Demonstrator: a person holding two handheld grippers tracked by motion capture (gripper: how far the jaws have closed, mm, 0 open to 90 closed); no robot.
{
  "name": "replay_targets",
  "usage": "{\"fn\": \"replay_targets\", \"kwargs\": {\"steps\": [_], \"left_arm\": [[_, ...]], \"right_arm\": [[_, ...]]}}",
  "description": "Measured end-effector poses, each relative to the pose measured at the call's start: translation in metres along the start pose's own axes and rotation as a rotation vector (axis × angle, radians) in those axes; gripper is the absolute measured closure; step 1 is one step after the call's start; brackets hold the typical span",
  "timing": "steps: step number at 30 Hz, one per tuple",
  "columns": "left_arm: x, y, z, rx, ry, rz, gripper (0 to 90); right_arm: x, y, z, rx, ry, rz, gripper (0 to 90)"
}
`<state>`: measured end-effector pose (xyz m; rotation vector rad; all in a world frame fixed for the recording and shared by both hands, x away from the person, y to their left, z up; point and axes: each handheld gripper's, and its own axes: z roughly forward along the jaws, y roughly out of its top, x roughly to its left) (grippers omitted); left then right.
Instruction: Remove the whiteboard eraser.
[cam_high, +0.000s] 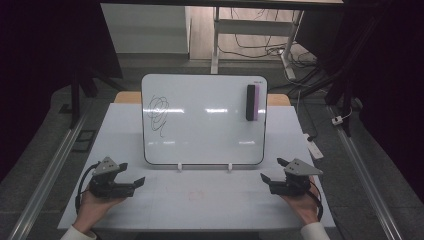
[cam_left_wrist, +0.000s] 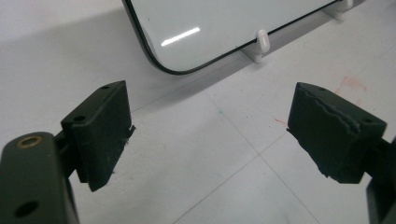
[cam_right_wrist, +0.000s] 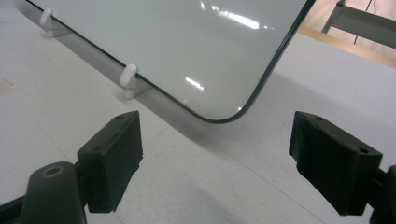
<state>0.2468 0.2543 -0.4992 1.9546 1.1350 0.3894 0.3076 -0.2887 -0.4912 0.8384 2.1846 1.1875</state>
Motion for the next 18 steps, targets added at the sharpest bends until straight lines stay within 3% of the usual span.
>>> {"fn": "replay_targets", "kwargs": {"steps": [18], "left_arm": [[-0.0026,0.0006,0.0002,0.002,-0.004,0.008,14.3]], "right_arm": [[0.0001,-0.0050,0.0017,0.028,-0.001,0.017,20.2]]}}
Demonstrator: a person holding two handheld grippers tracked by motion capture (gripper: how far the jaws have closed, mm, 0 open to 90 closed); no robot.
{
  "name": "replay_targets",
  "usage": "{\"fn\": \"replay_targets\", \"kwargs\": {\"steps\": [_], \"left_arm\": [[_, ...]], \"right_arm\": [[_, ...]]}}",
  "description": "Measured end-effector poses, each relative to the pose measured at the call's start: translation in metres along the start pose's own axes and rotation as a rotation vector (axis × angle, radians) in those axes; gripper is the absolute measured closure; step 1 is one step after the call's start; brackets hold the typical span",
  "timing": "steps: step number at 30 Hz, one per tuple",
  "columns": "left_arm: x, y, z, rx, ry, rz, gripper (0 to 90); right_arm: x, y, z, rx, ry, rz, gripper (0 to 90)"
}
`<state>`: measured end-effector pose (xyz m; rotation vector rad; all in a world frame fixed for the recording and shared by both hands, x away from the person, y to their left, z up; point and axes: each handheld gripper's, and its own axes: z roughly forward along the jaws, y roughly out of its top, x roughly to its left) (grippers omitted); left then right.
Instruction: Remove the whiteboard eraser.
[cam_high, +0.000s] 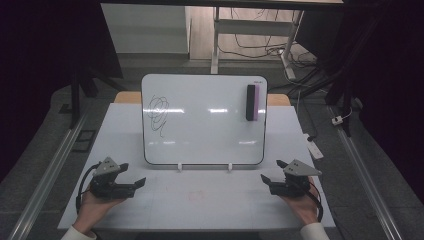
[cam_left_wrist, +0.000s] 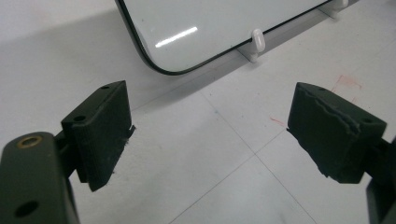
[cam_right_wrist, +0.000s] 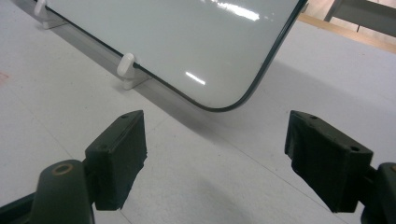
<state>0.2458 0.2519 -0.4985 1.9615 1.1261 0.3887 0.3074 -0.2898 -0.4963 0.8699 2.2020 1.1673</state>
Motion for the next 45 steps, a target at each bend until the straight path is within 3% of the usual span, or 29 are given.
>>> {"fn": "replay_targets", "kwargs": {"steps": [12,20,37,45], "left_arm": [[-0.002,0.001,0.004,0.013,-0.006,0.005,14.6],[-0.003,0.000,0.005,0.016,-0.016,0.005,14.7],[-0.004,0.000,0.008,0.027,-0.029,0.000,15.0],[-0.004,0.000,0.008,0.030,-0.033,0.002,15.1]], "right_arm": [[0.002,0.008,-0.005,-0.034,0.006,0.011,21.5],[0.010,0.037,-0.018,-0.110,-0.001,0.010,23.2],[0.019,0.085,-0.015,-0.148,-0.039,0.016,26.2],[0.022,0.108,-0.004,-0.161,-0.080,0.014,27.0]]}}
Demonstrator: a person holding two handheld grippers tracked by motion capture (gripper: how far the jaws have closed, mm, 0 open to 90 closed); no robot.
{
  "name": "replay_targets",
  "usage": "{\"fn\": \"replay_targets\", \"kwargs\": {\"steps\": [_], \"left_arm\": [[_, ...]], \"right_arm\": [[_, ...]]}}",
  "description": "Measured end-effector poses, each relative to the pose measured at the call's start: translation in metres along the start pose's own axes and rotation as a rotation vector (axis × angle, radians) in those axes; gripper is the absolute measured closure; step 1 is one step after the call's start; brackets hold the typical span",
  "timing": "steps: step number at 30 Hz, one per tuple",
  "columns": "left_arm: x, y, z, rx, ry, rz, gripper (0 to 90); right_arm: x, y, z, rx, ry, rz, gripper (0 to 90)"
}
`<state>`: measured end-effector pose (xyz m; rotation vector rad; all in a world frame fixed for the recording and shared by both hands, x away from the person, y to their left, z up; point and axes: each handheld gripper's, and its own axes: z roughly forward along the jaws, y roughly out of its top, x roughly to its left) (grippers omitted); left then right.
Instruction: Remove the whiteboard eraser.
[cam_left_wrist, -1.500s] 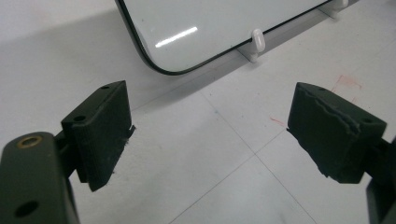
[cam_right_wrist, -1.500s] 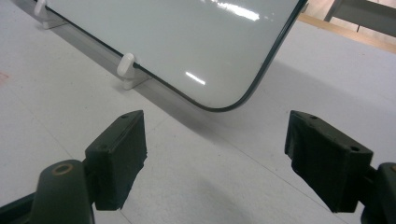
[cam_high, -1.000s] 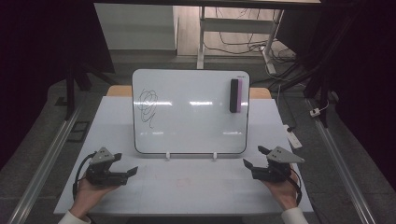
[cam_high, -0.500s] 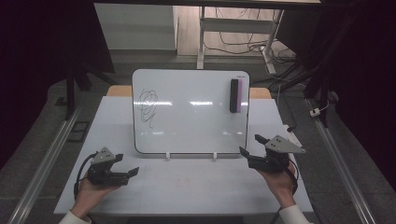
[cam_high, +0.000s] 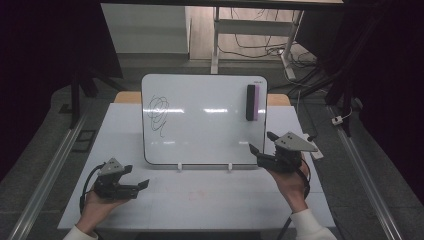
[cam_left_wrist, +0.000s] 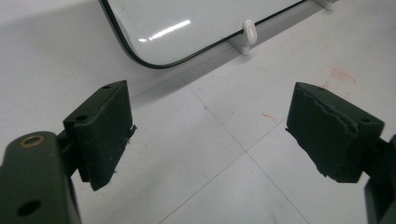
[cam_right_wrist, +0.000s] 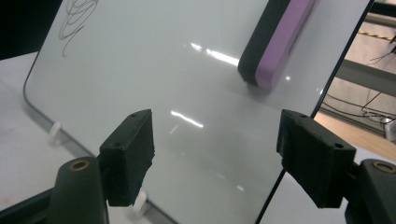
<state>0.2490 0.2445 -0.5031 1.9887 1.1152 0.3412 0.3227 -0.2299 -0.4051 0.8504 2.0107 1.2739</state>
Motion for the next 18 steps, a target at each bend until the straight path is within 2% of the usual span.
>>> {"fn": "replay_targets", "kwargs": {"steps": [8,12,18], "left_arm": [[0.000,0.000,0.002,0.006,-0.002,0.001,15.1],[0.001,0.000,0.002,0.006,-0.004,0.000,15.1],[0.001,-0.001,0.002,0.006,-0.002,-0.001,15.0]], "right_arm": [[-0.010,0.022,0.028,0.005,-0.073,0.041,27.7],[-0.014,0.029,0.036,-0.002,-0.089,0.067,28.3],[-0.015,0.035,0.044,0.004,-0.113,0.070,29.6]]}}
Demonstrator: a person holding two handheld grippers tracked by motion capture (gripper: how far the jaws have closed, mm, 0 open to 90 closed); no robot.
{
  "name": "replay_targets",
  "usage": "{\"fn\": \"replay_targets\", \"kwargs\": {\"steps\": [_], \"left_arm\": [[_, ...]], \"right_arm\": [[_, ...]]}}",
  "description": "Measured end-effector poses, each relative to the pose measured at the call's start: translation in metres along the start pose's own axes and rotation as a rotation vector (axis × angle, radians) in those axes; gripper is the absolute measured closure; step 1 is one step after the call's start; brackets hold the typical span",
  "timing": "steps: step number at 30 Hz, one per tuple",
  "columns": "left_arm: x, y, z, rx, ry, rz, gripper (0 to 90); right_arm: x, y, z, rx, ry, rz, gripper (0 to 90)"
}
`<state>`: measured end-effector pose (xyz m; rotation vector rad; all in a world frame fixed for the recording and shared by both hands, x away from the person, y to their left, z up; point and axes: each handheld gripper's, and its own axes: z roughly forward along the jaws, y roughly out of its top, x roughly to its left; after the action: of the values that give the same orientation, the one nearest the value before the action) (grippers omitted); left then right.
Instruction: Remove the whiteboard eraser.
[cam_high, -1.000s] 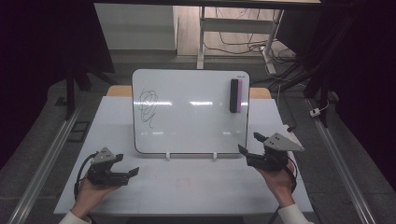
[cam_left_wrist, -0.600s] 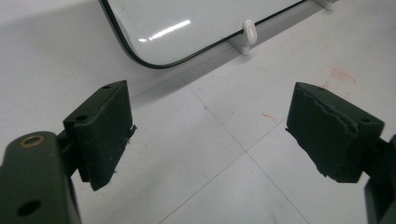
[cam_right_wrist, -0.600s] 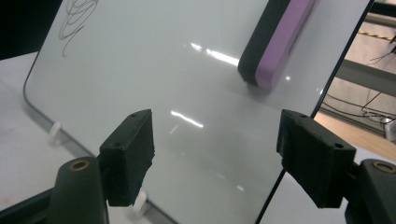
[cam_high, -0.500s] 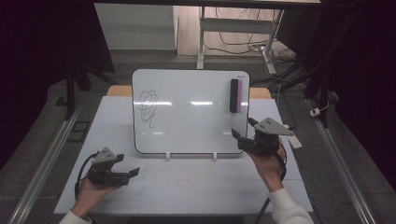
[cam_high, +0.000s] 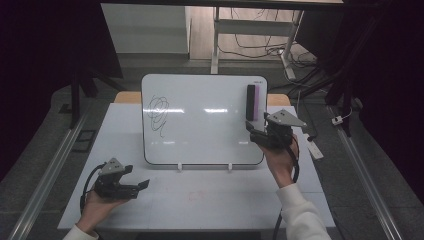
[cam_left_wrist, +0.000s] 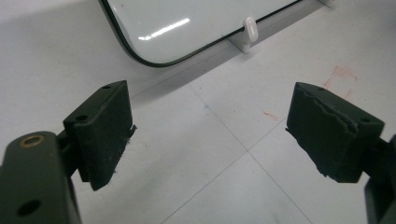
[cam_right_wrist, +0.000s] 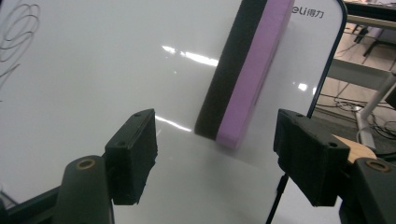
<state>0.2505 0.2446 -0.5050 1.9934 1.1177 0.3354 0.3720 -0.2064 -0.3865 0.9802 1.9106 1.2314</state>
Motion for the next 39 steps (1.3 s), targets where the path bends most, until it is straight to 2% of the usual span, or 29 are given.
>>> {"fn": "replay_targets", "kwargs": {"steps": [9,15,19,26,29,39], "left_arm": [[0.001,0.000,0.001,0.005,0.002,0.004,15.0],[0.001,0.000,0.001,0.004,0.000,0.005,15.0],[0.001,0.000,0.001,0.002,0.003,0.002,15.0],[0.002,0.000,0.001,0.002,0.003,0.004,15.0],[0.002,0.000,0.001,0.002,0.002,0.004,15.0],[0.002,-0.001,0.001,0.003,0.003,0.003,15.0]], "right_arm": [[-0.004,0.010,0.012,-0.004,-0.035,0.025,33.5],[-0.001,0.017,0.020,0.008,-0.061,0.029,41.8],[0.000,0.018,0.024,0.017,-0.068,0.033,43.6],[0.003,0.021,0.031,0.036,-0.112,0.039,51.3],[0.004,0.021,0.032,0.036,-0.136,0.045,54.6],[0.004,0.021,0.031,0.032,-0.157,0.093,62.1]]}}
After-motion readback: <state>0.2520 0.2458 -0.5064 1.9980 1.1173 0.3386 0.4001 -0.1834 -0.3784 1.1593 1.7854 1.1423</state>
